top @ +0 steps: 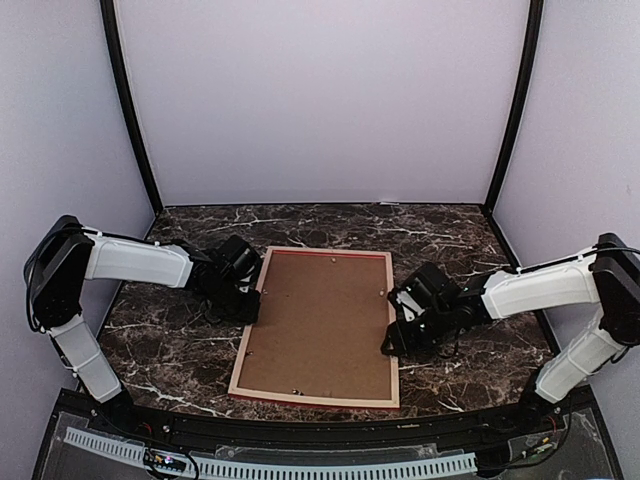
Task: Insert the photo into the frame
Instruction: Press the fastener onto the backboard.
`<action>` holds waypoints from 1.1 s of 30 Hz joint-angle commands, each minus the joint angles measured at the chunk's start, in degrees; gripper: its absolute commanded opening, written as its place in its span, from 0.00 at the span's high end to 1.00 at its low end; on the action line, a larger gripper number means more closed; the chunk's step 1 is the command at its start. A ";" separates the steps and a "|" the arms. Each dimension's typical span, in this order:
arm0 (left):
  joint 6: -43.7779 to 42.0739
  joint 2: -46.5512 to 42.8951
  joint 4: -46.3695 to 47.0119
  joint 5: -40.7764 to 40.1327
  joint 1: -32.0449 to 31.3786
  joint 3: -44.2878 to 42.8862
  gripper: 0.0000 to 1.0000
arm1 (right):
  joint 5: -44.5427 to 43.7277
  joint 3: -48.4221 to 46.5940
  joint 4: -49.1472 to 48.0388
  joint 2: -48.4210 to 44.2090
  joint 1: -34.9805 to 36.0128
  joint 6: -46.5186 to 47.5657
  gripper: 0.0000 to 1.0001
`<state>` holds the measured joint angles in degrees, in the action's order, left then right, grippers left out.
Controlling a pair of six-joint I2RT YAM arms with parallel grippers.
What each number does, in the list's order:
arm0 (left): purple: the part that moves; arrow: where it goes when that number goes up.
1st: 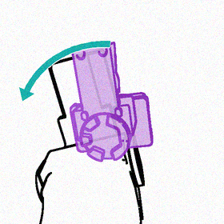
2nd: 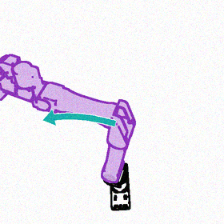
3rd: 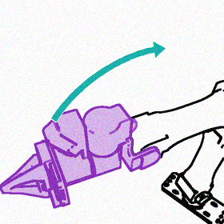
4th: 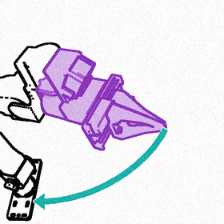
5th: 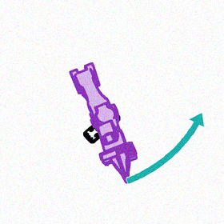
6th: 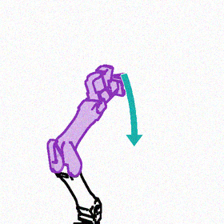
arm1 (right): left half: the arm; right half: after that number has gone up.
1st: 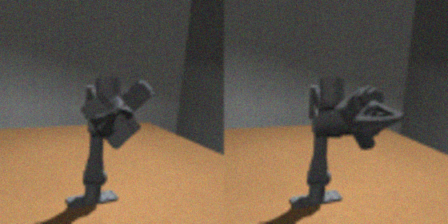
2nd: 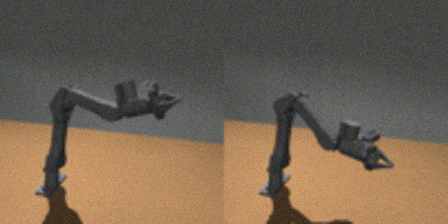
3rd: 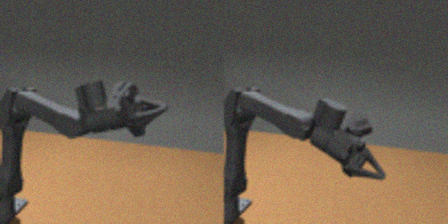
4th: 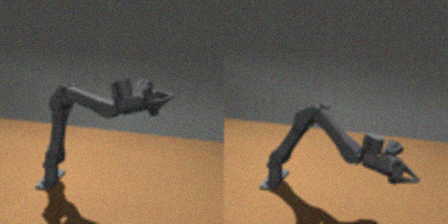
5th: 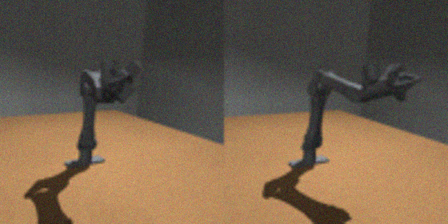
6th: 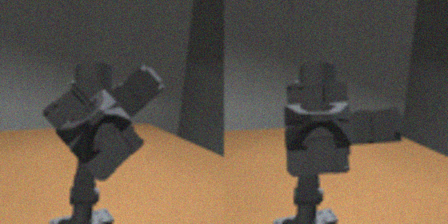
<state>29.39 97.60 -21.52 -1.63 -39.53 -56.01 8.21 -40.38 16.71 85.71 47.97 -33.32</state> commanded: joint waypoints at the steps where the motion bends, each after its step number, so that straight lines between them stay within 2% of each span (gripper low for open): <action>1: -1.71 0.04 -1.06 0.21 -0.20 0.40 0.82 | 0.74 0.22 -2.38 -0.81 -1.64 -0.88 0.49; 12: -1.55 -0.48 -0.98 0.52 -0.20 0.53 0.81 | 0.22 -0.16 -4.73 2.65 -4.84 -1.84 0.58; 18: -0.23 -2.25 -0.59 1.24 -0.20 1.90 0.81 | -0.23 0.30 -5.43 4.47 -6.66 -1.20 0.69; 24: 2.35 -5.18 0.37 1.46 -0.91 4.38 0.82 | -0.92 -0.40 -4.62 6.11 -8.24 0.70 0.71; 28: 4.27 -6.46 0.55 1.42 -2.19 5.68 0.82 | -1.34 -0.96 -3.51 5.93 -9.98 2.40 0.69; 33: 6.03 -7.08 0.60 0.83 -3.63 6.54 0.82 | -2.00 -3.43 -2.45 4.94 -10.87 4.32 0.51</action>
<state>34.98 93.34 -19.64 -1.87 -41.60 -50.81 9.91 -42.33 10.68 90.00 38.48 -31.24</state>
